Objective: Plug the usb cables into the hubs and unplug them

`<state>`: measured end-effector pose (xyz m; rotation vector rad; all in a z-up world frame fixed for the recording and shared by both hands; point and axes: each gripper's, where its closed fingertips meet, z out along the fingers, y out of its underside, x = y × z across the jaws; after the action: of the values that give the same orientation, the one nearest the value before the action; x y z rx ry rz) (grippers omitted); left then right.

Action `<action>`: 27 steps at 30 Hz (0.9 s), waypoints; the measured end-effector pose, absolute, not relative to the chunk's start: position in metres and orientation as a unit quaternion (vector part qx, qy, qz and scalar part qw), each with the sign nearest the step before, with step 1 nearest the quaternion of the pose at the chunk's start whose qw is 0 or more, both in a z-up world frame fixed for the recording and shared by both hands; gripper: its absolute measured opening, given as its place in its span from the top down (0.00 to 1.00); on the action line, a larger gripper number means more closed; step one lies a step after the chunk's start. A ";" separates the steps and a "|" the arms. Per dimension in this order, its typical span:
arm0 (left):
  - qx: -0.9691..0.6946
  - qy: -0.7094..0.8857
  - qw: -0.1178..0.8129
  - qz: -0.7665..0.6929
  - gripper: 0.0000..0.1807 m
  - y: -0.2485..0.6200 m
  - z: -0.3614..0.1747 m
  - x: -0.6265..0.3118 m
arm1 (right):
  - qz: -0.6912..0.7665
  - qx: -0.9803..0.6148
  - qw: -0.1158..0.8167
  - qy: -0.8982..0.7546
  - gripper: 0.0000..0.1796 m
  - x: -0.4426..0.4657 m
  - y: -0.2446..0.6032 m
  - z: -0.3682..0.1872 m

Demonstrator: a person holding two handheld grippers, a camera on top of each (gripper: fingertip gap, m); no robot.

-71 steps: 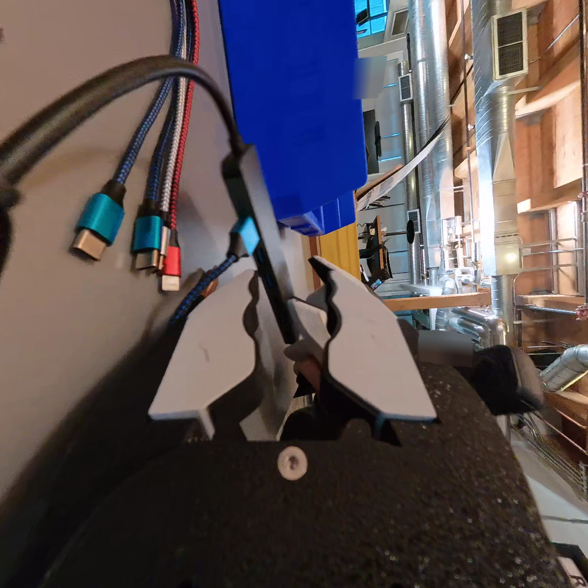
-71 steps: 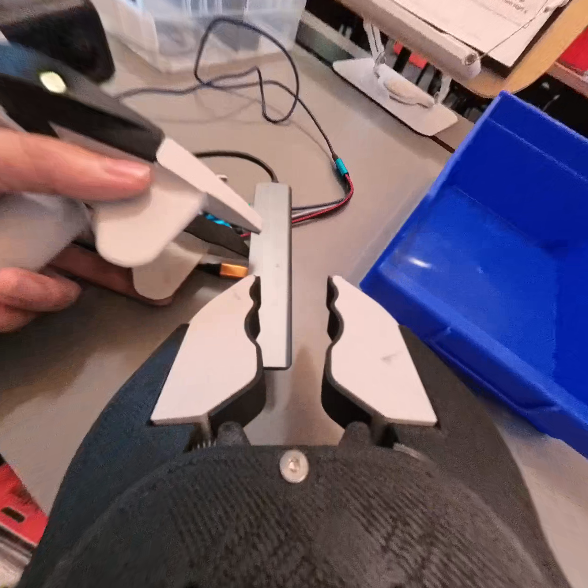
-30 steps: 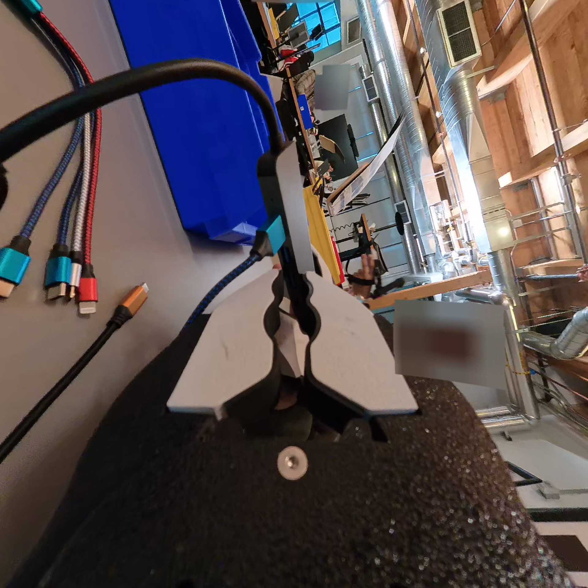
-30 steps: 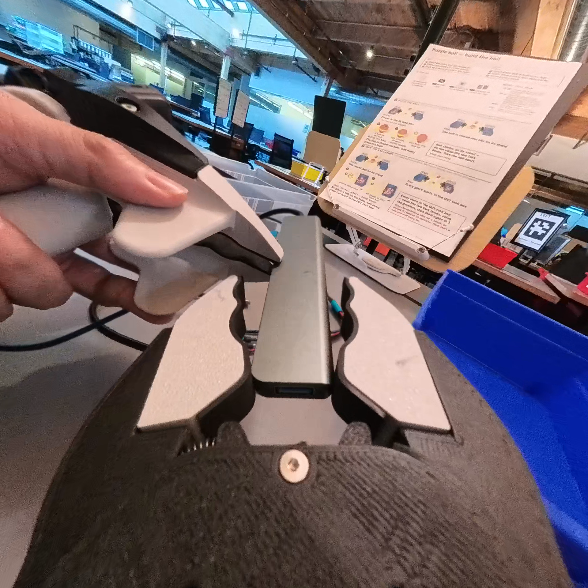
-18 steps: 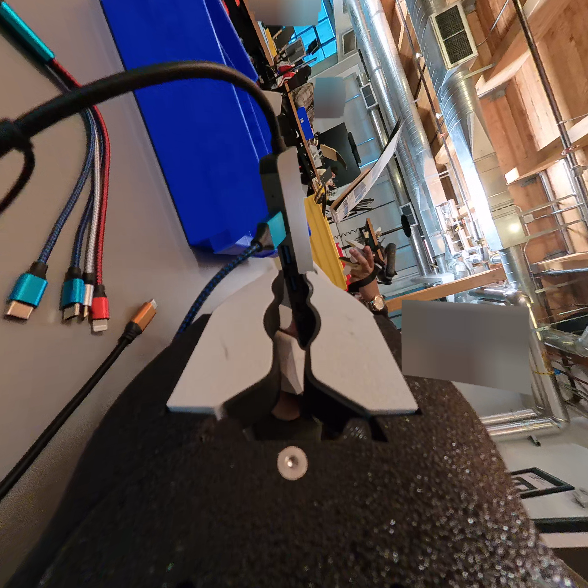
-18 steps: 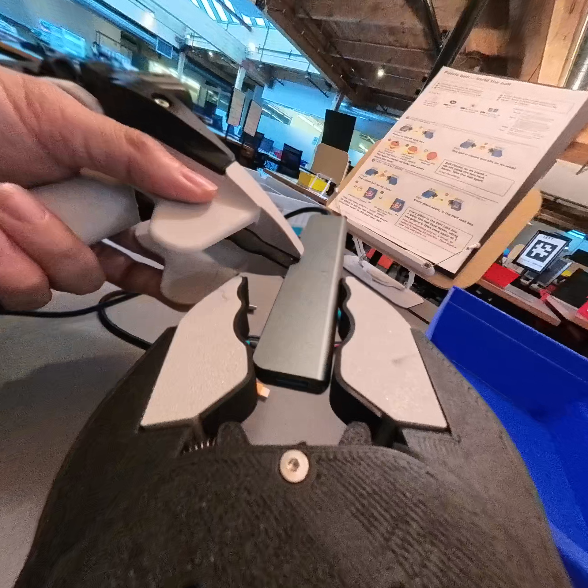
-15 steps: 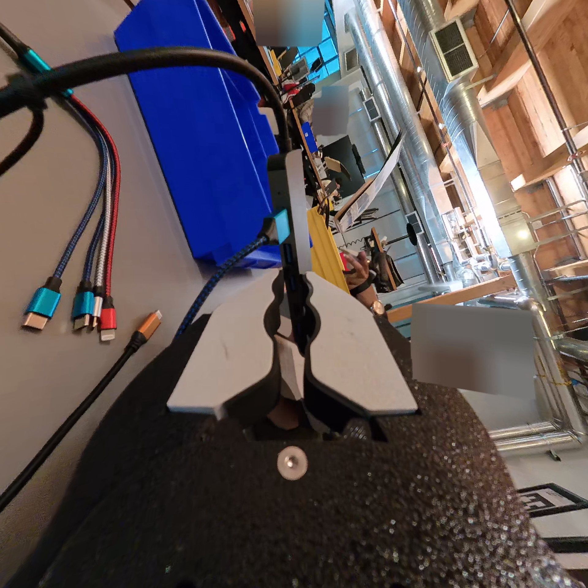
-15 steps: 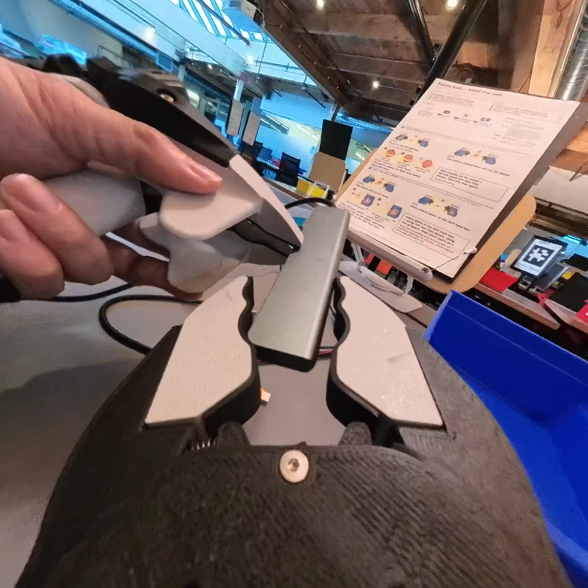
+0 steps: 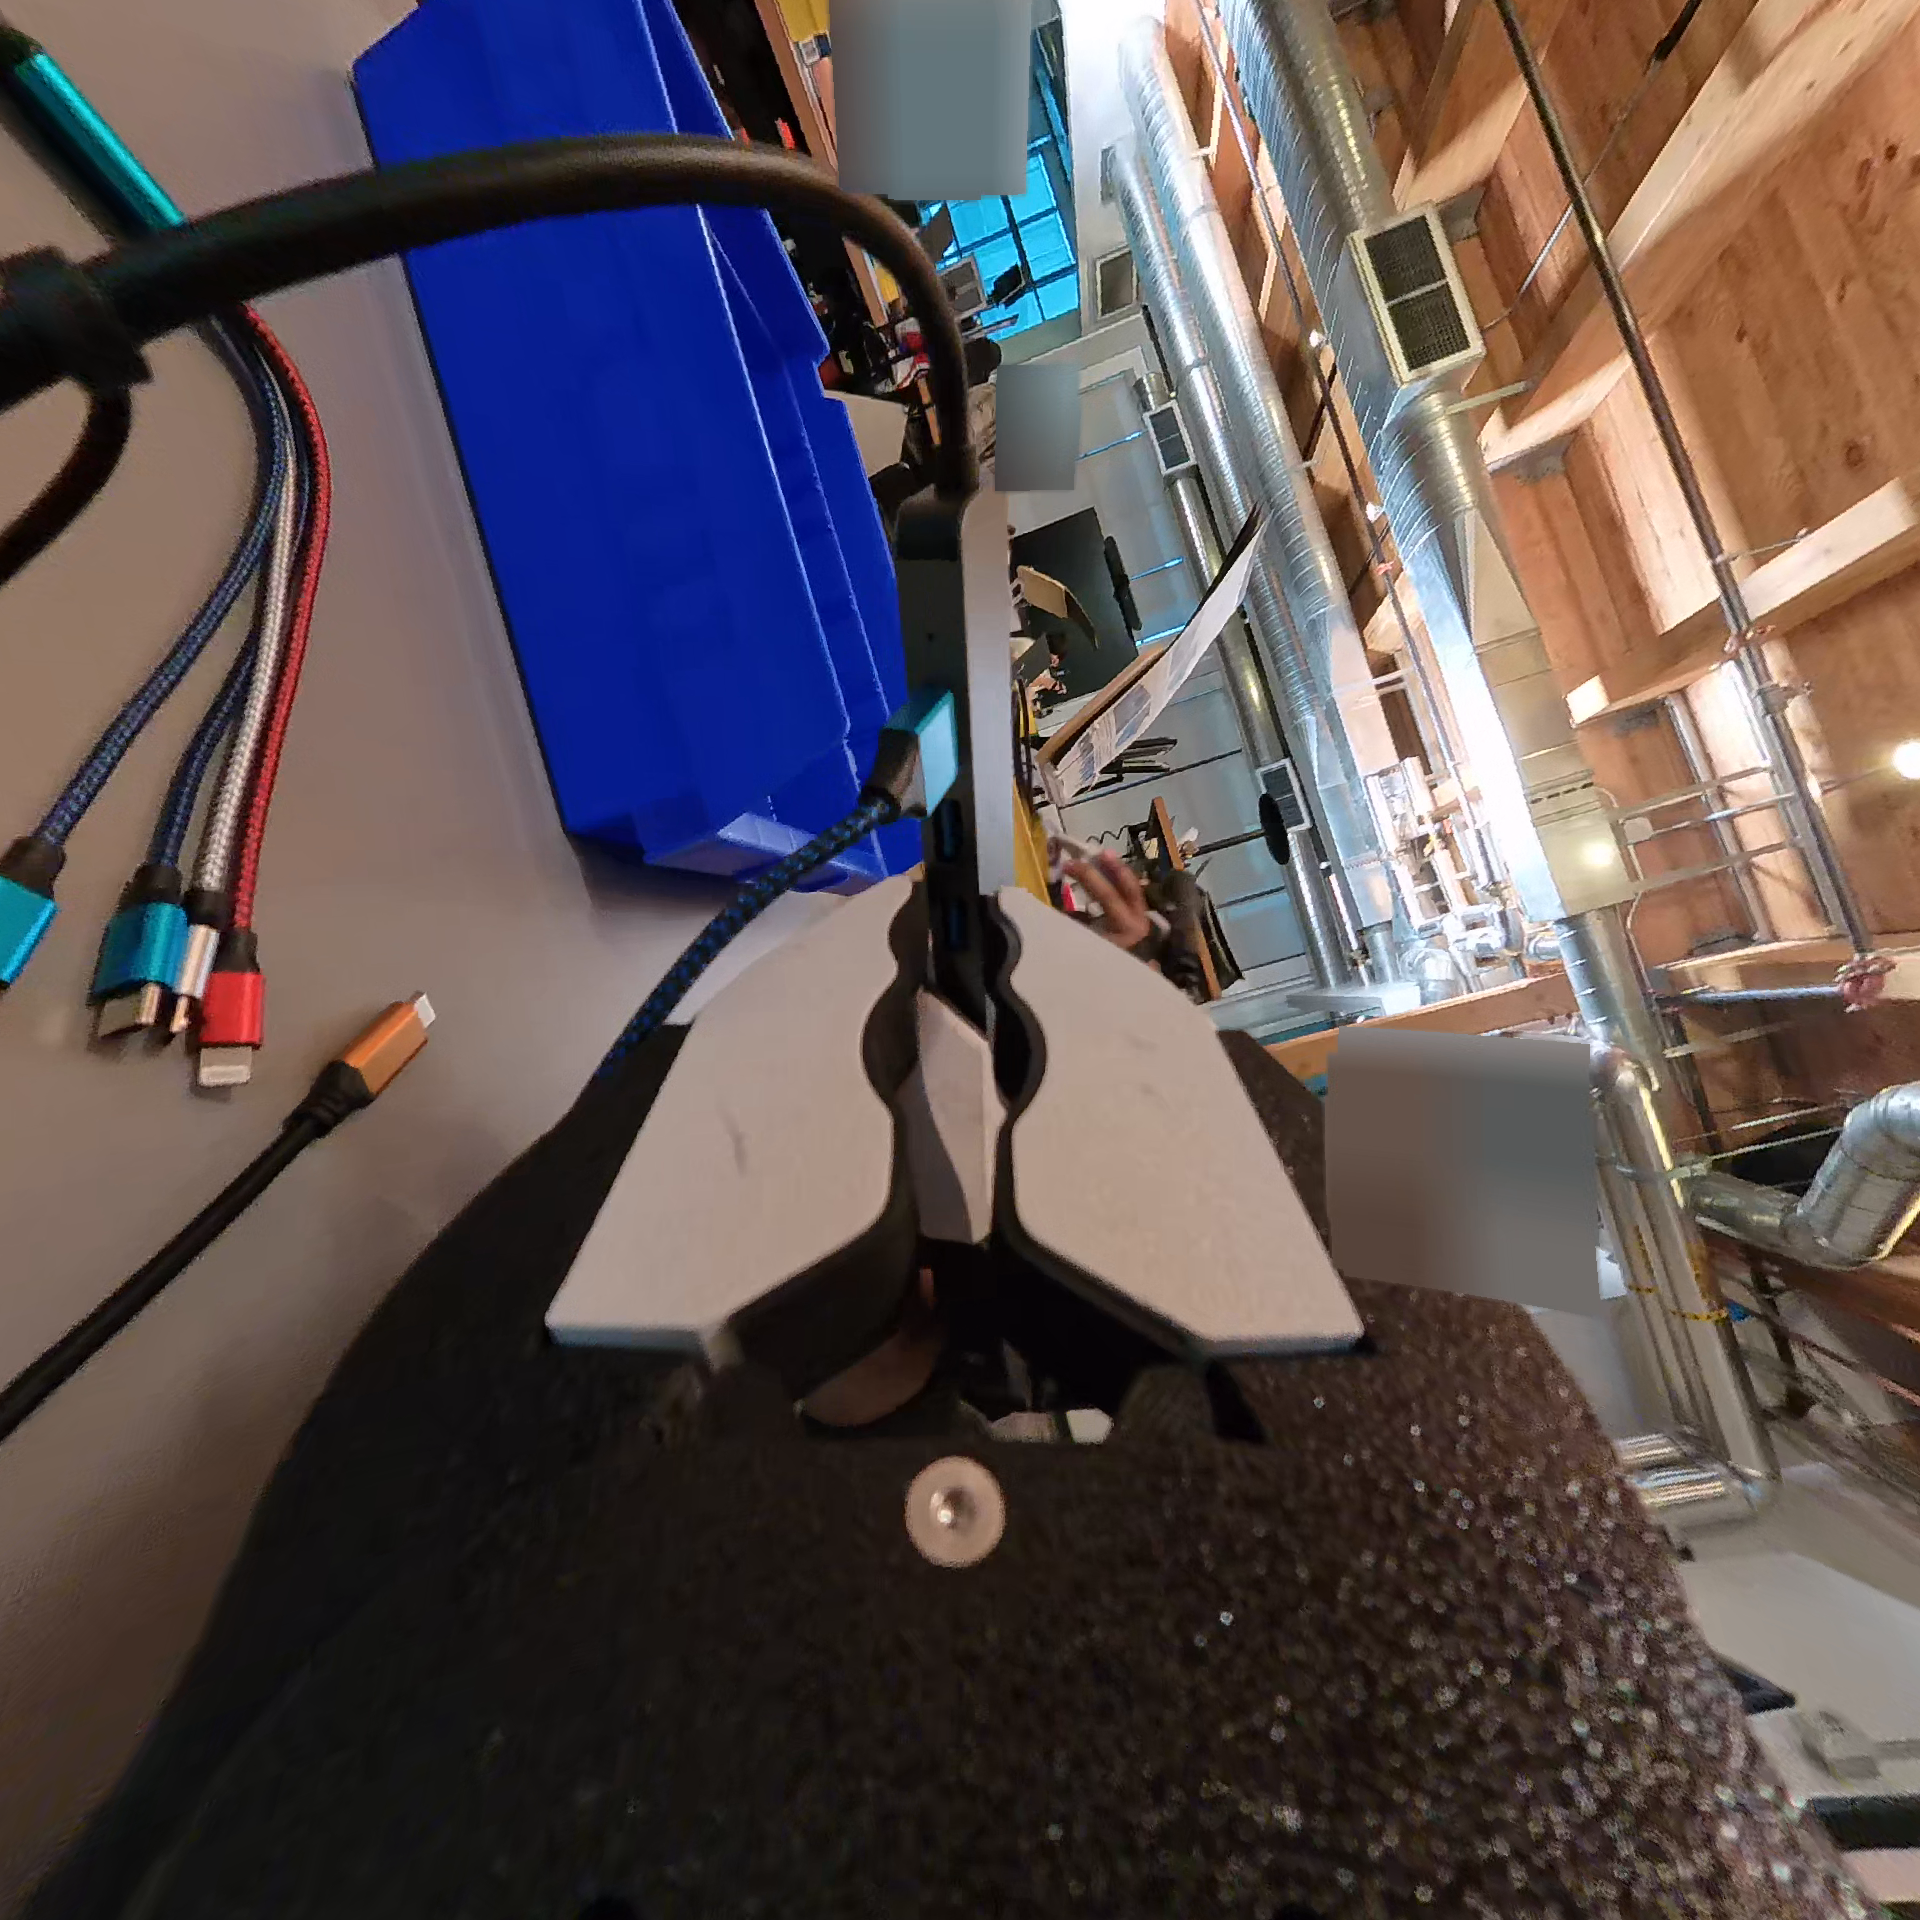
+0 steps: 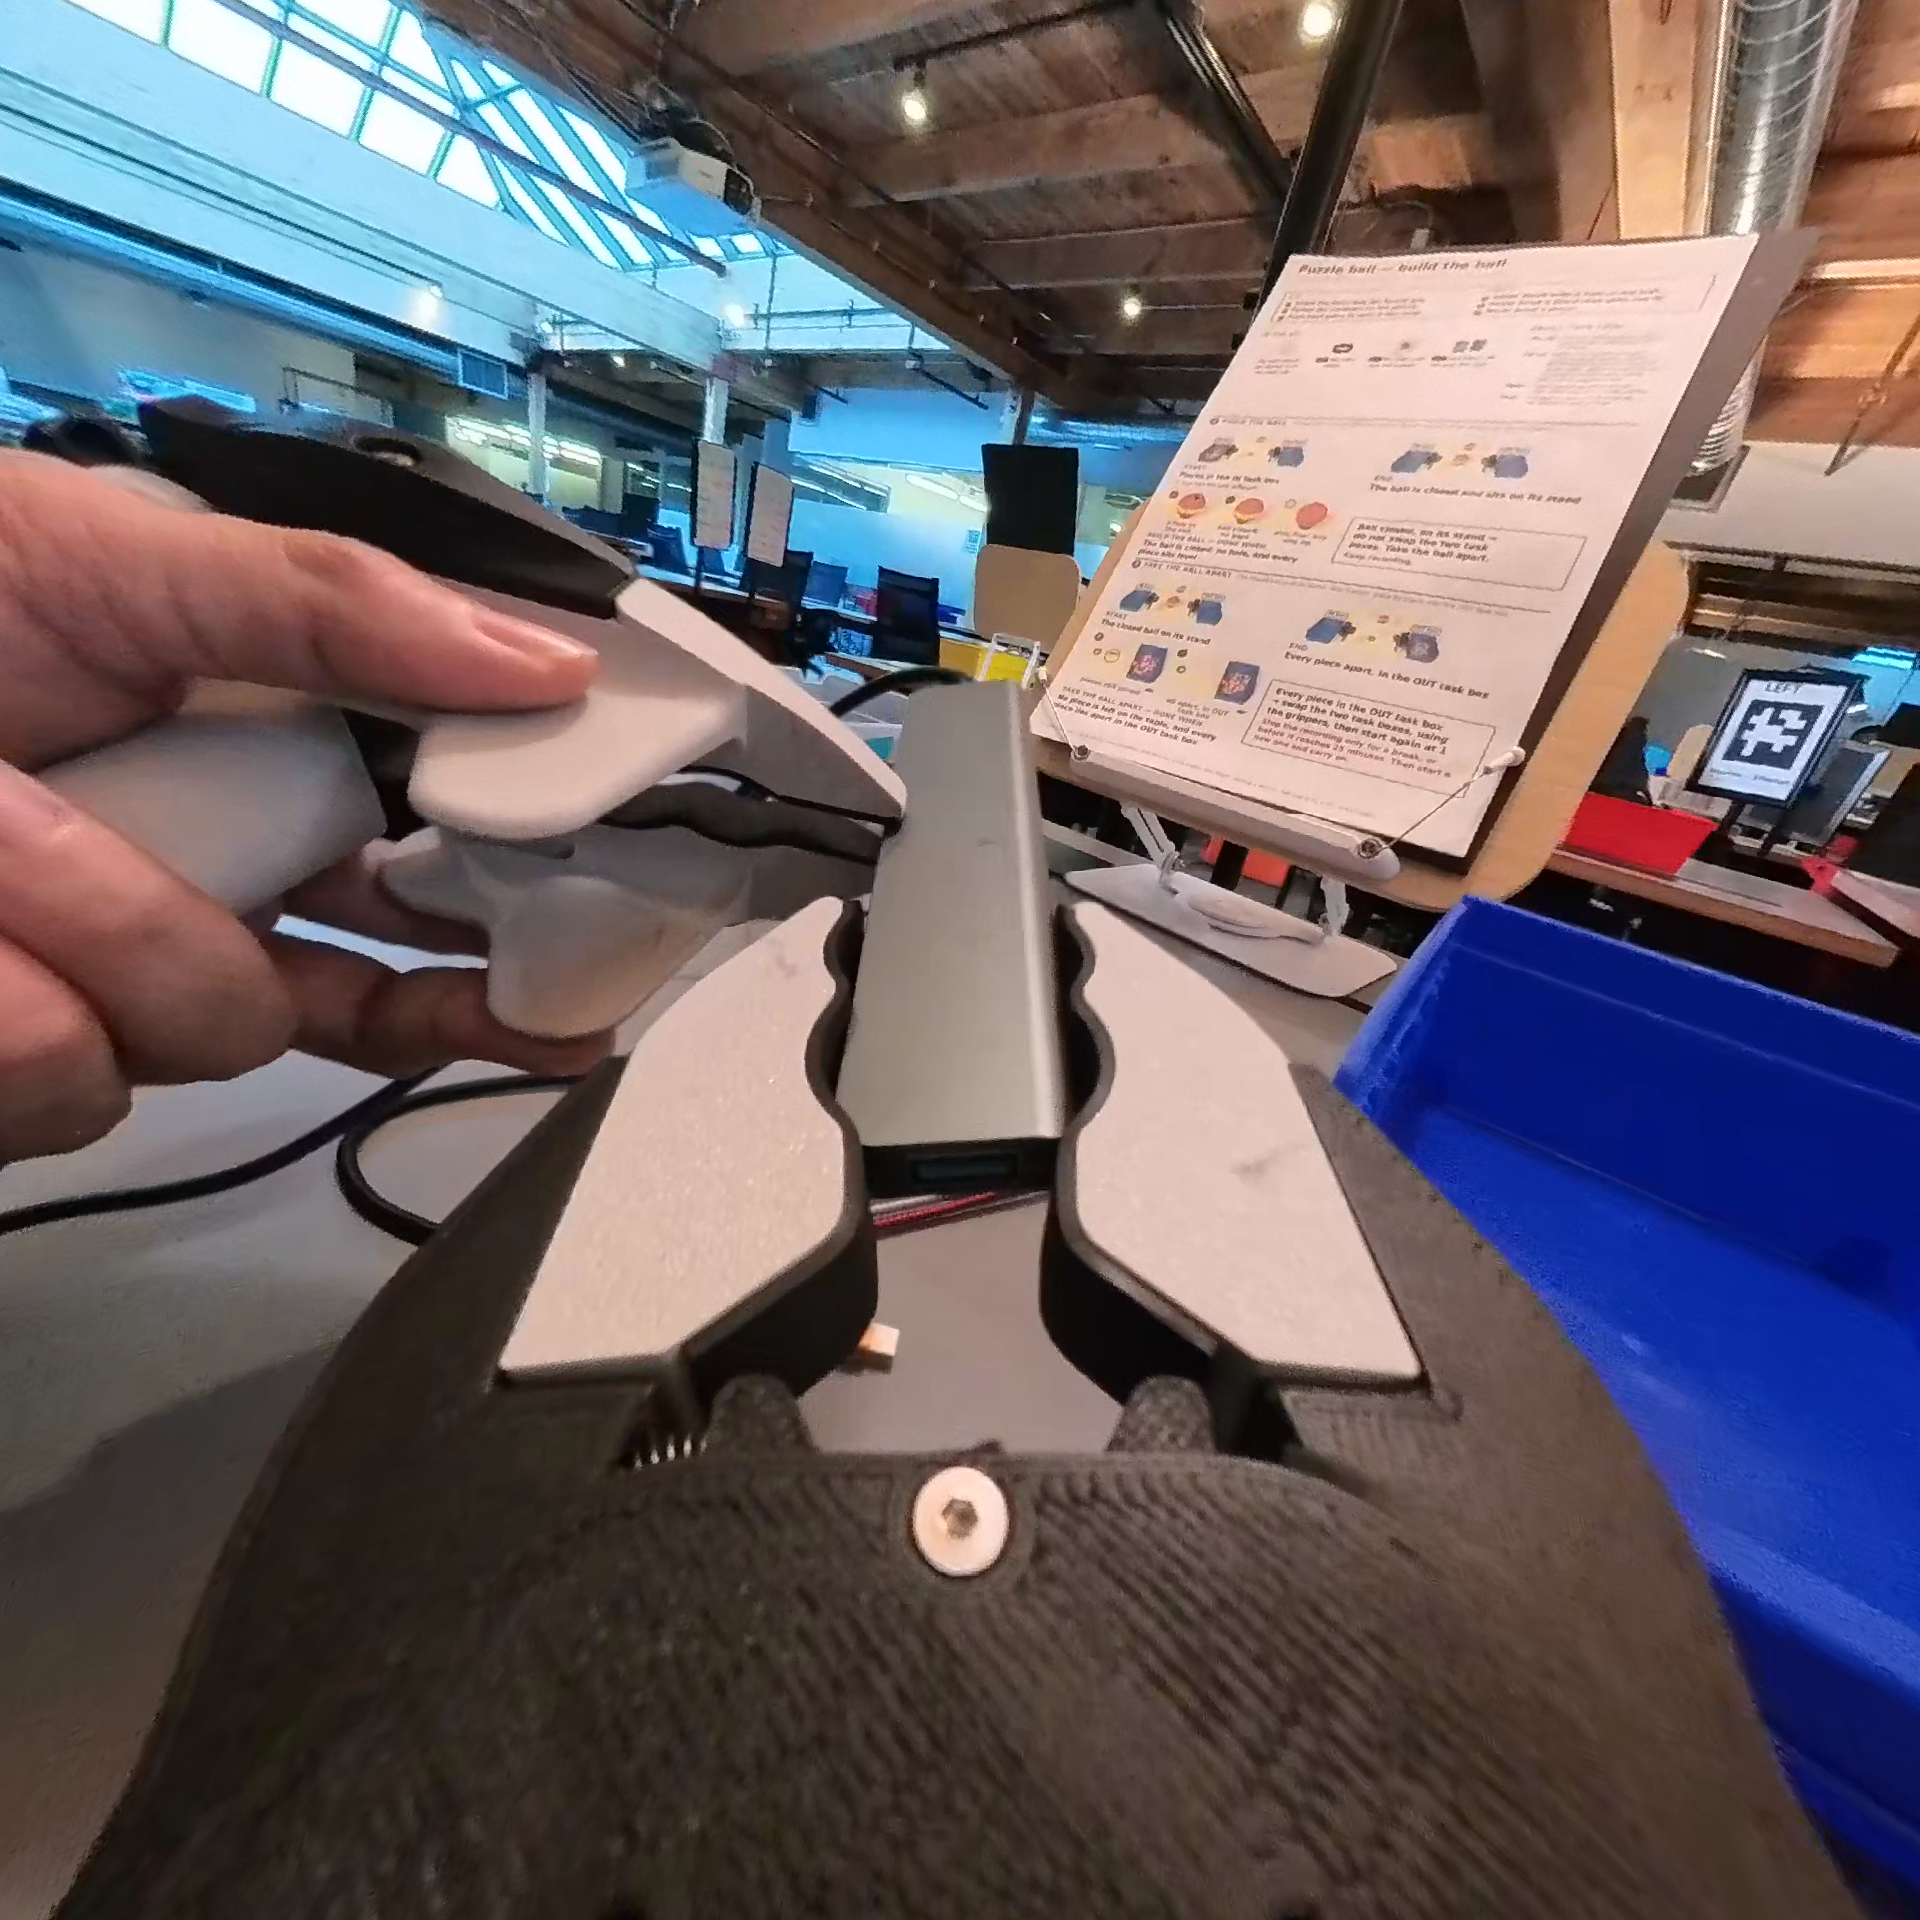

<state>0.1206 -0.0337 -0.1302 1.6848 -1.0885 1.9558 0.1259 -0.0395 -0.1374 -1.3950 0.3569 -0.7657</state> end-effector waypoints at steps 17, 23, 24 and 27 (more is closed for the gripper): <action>0.434 -0.530 0.140 0.716 0.86 -0.033 -0.089 0.090 | -0.286 -0.547 0.748 0.244 0.80 0.143 -0.072 -0.125; 0.378 -0.720 -0.157 0.560 0.86 0.028 -0.113 0.107 | -0.318 -0.555 0.725 0.256 0.80 0.152 -0.078 -0.128; 0.362 -0.745 -0.160 0.538 0.86 0.031 -0.119 0.103 | -0.326 -0.560 0.718 0.255 0.80 0.152 -0.077 -0.129; 0.363 -0.780 -0.148 0.489 0.84 0.037 -0.140 0.099 | -0.344 -0.572 0.703 0.246 0.80 0.154 -0.075 -0.131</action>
<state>0.0987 0.0366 -0.1398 1.2608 -2.7103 1.6980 0.1543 -0.0752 -0.1306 -1.2732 0.5476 -0.7659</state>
